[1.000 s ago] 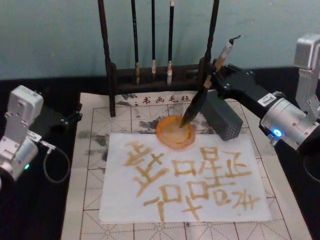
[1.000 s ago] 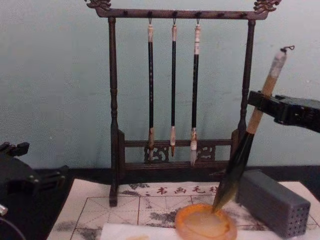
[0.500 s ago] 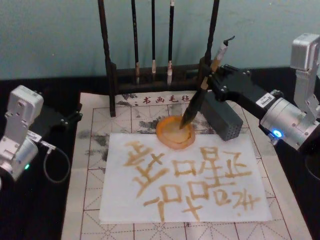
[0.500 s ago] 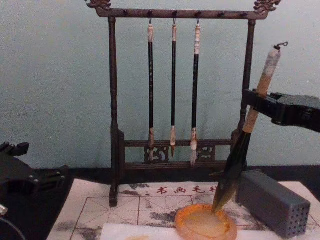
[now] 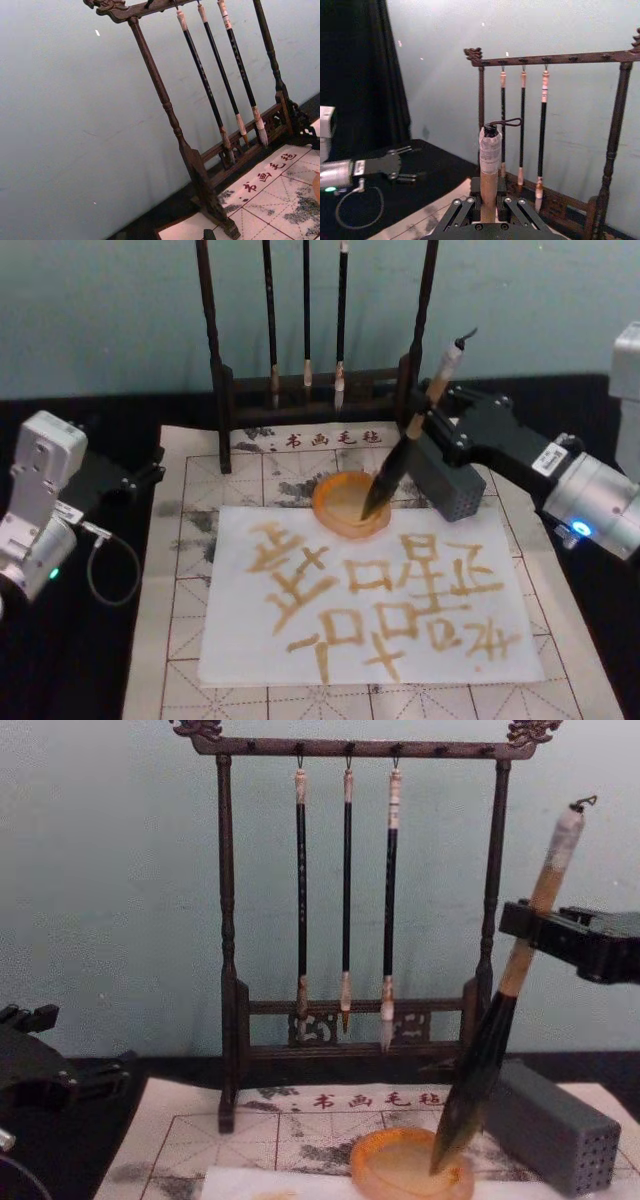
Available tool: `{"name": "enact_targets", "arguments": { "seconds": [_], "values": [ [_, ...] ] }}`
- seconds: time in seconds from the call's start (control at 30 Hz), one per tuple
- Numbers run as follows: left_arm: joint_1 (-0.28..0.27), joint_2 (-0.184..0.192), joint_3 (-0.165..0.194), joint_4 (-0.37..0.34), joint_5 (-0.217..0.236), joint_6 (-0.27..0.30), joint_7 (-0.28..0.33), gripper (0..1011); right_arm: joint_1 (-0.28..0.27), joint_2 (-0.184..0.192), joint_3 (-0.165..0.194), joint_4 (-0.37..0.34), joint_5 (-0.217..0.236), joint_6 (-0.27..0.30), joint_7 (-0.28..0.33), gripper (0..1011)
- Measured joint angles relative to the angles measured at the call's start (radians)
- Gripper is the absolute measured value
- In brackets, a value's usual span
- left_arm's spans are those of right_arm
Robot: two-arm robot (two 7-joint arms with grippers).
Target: Pick up the brush from the inkstone, write on the paper, then place the brush back to its original position.
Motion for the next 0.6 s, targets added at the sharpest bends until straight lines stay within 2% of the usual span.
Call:
{"name": "enact_targets", "arguments": {
  "seconds": [0.6],
  "values": [
    [0.0,0.0,0.0,0.0,0.0,0.0,0.0,1001,-0.094,0.081,0.021,-0.094,0.039,-0.022,0.107,199]
  ]
}}
